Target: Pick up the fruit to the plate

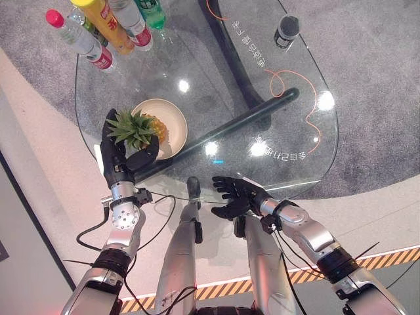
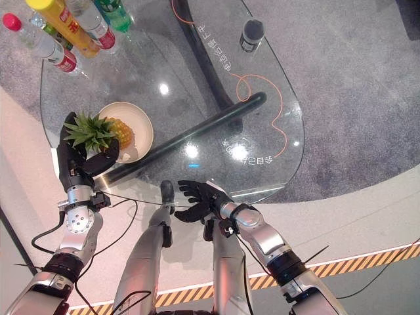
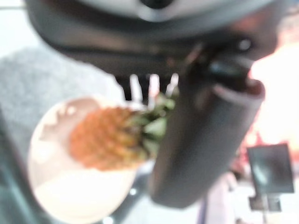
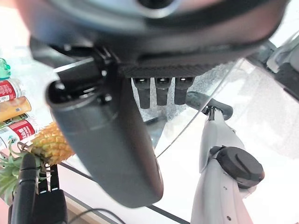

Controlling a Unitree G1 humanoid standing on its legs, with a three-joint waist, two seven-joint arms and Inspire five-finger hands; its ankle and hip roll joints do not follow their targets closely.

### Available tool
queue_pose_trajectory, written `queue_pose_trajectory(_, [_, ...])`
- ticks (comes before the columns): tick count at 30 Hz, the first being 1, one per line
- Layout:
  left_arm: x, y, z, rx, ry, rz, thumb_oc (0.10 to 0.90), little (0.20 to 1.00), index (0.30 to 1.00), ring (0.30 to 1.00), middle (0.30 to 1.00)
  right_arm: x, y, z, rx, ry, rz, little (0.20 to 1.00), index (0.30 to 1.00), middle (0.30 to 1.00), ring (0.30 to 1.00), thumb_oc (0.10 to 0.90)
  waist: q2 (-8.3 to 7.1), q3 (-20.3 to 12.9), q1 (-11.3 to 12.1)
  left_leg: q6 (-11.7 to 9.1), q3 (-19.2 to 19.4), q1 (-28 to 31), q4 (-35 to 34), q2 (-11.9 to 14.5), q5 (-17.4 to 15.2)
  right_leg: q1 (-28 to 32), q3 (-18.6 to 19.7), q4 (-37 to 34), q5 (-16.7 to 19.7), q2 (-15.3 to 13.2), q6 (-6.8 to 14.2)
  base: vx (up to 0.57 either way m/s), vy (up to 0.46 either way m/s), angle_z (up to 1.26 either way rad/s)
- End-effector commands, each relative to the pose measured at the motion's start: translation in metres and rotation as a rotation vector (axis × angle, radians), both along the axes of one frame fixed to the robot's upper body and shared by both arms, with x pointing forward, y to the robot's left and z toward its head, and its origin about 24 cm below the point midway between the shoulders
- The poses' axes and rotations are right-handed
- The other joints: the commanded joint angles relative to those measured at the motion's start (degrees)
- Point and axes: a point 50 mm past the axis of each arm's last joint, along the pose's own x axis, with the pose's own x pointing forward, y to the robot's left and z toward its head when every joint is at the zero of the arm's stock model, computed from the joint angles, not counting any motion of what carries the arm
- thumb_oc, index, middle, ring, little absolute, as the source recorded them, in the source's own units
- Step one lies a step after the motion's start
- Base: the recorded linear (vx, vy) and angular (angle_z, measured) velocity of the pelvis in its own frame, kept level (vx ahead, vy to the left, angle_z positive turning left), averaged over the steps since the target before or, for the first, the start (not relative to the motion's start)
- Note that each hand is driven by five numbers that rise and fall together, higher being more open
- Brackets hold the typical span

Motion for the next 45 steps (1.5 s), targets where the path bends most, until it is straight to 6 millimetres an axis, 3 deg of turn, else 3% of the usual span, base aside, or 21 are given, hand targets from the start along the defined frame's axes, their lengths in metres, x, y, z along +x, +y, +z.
queue_pose_trajectory(1, [0.0,-0.001,0.026,-0.034,-0.146,-0.02,0.8,0.9,0.9,0.9,0.9,-0.012,0.015,0.019,0.099,-0.096,0.117,0.9,0.9,0.9,0.9,0.8,0.94,-1.2,-1.79,2.09,0.41,0.49,11.16,-0.95,-6.73,5.69,-4.44,-13.0,11.85,-2.4,4.81,0.0,0.0,-0.03])
queue_pose_trajectory(14, [-0.014,0.002,-0.001,-0.103,-0.036,0.017,0.8,0.9,0.9,0.9,0.9,-0.019,0.005,0.009,0.095,-0.087,0.105,0.9,0.9,0.9,0.9,0.8,0.76,-1.2,-1.35,2.11,1.17,4.86,10.32,-0.7,-7.13,10.67,-5.02,-14.49,10.97,-2.15,4.5,0.0,-0.001,-0.02])
queue_pose_trajectory(31, [-0.038,0.011,-0.058,-0.165,0.232,-0.034,0.8,0.9,0.9,0.9,0.9,-0.034,-0.009,-0.008,0.117,-0.037,0.076,0.9,0.9,0.9,0.9,0.8,0.24,-1.21,0.45,1.57,1.01,22.0,2.27,-1.1,-6.47,28.51,-6.7,-22.2,11.06,-1.91,4.59,0.0,-0.006,0.03])
queue_pose_trajectory(37, [-0.054,0.01,-0.081,-0.203,0.324,-0.04,0.8,0.9,0.9,0.9,0.9,-0.045,-0.015,-0.022,0.112,0.014,0.048,0.9,0.9,0.9,0.9,0.8,0.35,-4.28,0.78,1.42,0.92,25.09,-0.99,-1.53,-6.09,32.09,-6.87,-25.31,11.33,-1.64,4.76,0.02,-0.004,0.04])
queue_pose_trajectory(45, [-0.09,0.015,-0.124,-0.278,0.52,0.018,0.8,0.9,0.9,0.9,0.9,-0.064,-0.03,-0.057,0.106,0.163,-0.049,0.9,0.9,0.9,0.9,0.8,0.06,-9.55,1.01,1.4,0.54,29.15,-4.37,-2.02,-6.09,36.71,-7.1,-28.49,11.85,-1.81,5.05,0.04,0.004,0.02])
